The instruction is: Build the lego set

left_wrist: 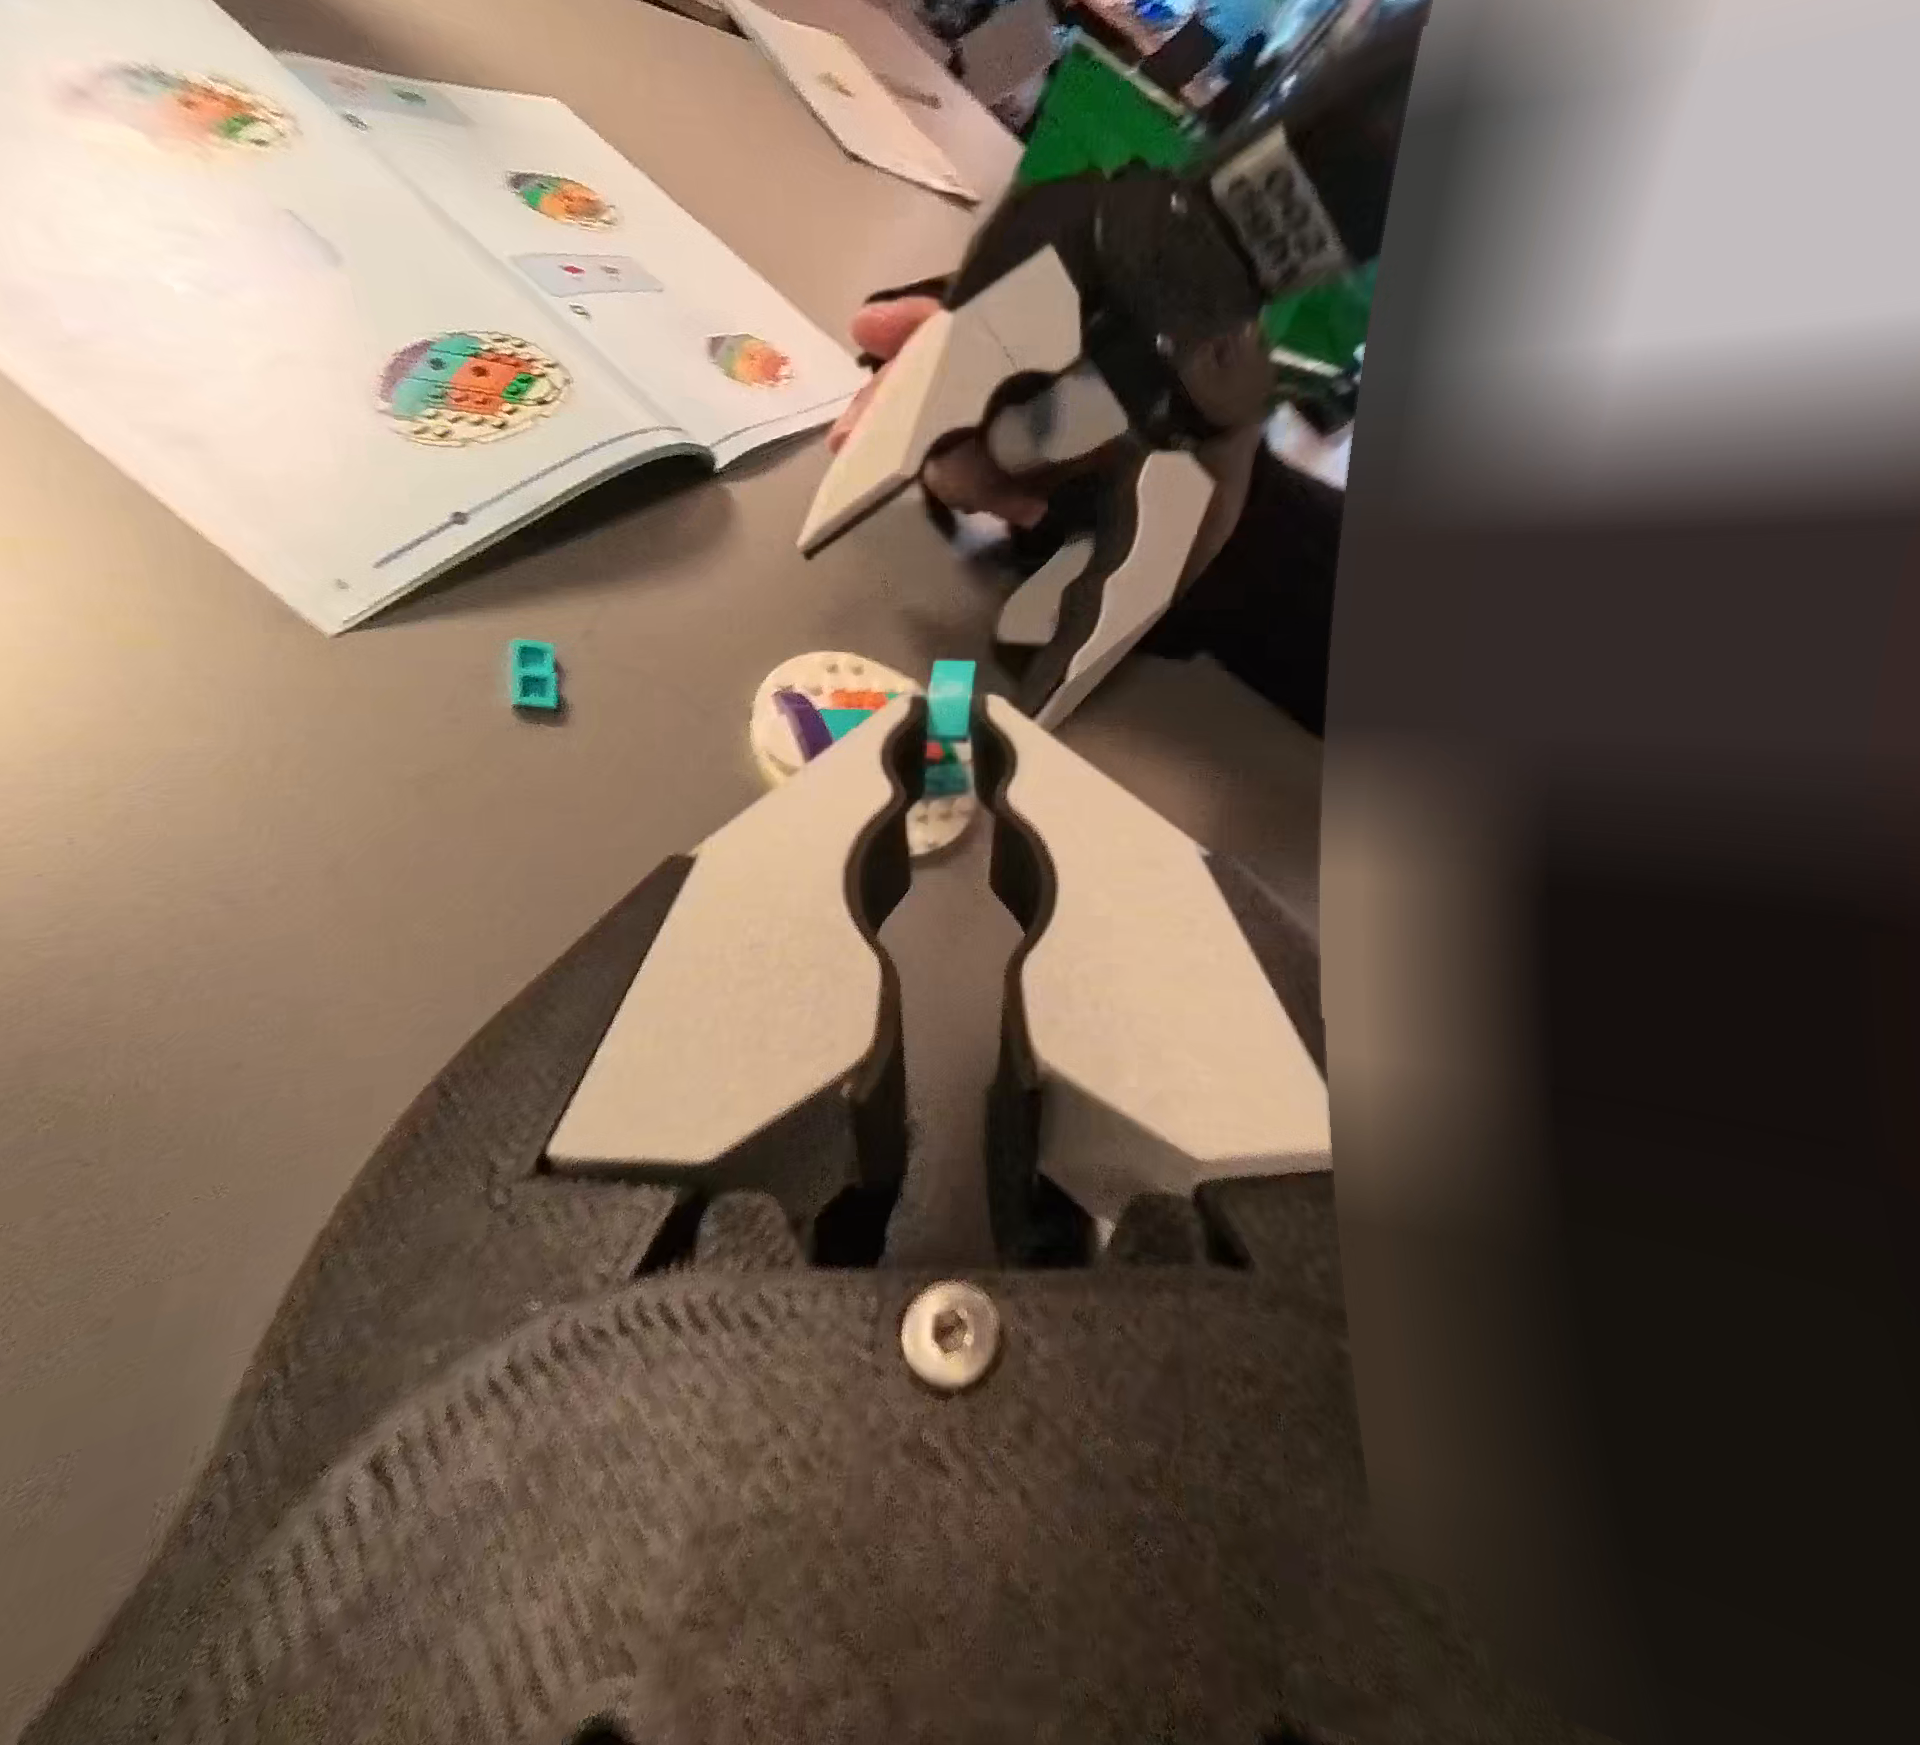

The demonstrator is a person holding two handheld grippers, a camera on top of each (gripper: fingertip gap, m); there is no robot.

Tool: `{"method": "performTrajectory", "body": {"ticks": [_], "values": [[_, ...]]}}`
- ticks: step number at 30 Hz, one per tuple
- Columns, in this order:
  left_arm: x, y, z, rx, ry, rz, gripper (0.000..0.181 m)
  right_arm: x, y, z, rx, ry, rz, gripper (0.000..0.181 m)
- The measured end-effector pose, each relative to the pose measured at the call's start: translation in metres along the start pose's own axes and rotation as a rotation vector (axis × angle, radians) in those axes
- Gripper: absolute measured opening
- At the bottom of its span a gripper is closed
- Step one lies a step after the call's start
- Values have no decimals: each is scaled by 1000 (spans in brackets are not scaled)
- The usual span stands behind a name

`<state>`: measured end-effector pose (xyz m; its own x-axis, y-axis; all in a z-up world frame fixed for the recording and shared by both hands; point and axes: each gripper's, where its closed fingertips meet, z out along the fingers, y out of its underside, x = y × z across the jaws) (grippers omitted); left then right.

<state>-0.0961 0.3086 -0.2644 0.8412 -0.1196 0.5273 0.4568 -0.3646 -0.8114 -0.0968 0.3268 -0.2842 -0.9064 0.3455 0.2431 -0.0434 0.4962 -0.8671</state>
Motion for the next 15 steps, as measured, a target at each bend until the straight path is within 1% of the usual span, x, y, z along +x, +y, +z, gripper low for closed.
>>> {"method": "performTrajectory", "body": {"ticks": [1, 2, 4, 6, 8, 11, 12, 15], "values": [[-1, 2, -2, -12, -40, 32, 7, -1, 5, 1, -29, -35, 38, 71], [-2, 5, -4, -27, -70, 61, 7, -5, 10, 2, -69, -76, 66, 73], [-1, 10, -7, -55, -105, 99, 7, -10, 22, 8, -153, -128, 91, 84], [-1, 13, -11, -76, -132, 127, 7, -16, 28, 12, -204, -175, 100, 84], [0, 14, -14, -74, -141, 143, 7, -18, 28, 14, -212, -191, 115, 77], [4, 10, -17, -30, -140, 163, 7, -19, 29, 13, -223, -191, 171, 68], [5, 9, -16, -17, -148, 174, 7, -19, 29, 14, -226, -177, 183, 64], [2, 9, -12, -8, -212, 240, 7, -18, 28, 15, -234, -110, 215, 64]]}}
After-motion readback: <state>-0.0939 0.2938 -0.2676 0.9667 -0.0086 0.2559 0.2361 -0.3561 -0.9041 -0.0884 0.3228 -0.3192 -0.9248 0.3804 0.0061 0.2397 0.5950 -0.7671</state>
